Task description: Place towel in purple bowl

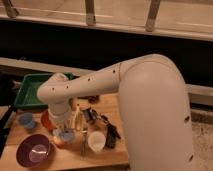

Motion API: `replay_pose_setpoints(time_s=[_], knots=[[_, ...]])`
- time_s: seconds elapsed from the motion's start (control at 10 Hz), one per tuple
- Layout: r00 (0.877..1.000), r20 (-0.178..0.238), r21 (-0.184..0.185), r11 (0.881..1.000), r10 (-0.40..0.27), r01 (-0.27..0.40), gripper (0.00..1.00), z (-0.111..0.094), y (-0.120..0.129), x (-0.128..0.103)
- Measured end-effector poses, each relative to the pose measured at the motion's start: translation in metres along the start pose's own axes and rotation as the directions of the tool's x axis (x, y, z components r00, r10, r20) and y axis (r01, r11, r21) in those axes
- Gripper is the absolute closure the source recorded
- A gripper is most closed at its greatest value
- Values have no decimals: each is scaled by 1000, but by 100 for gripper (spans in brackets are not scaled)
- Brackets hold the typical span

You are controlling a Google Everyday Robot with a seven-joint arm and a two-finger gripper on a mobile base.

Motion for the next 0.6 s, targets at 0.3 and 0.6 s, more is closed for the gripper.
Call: replay_pose_setpoints(time_s=[0.3, 0.6], knots=[[981, 59, -61, 980, -184, 188, 100, -19, 45, -40], [932, 61, -95, 928, -356, 361, 100, -15, 106, -53]])
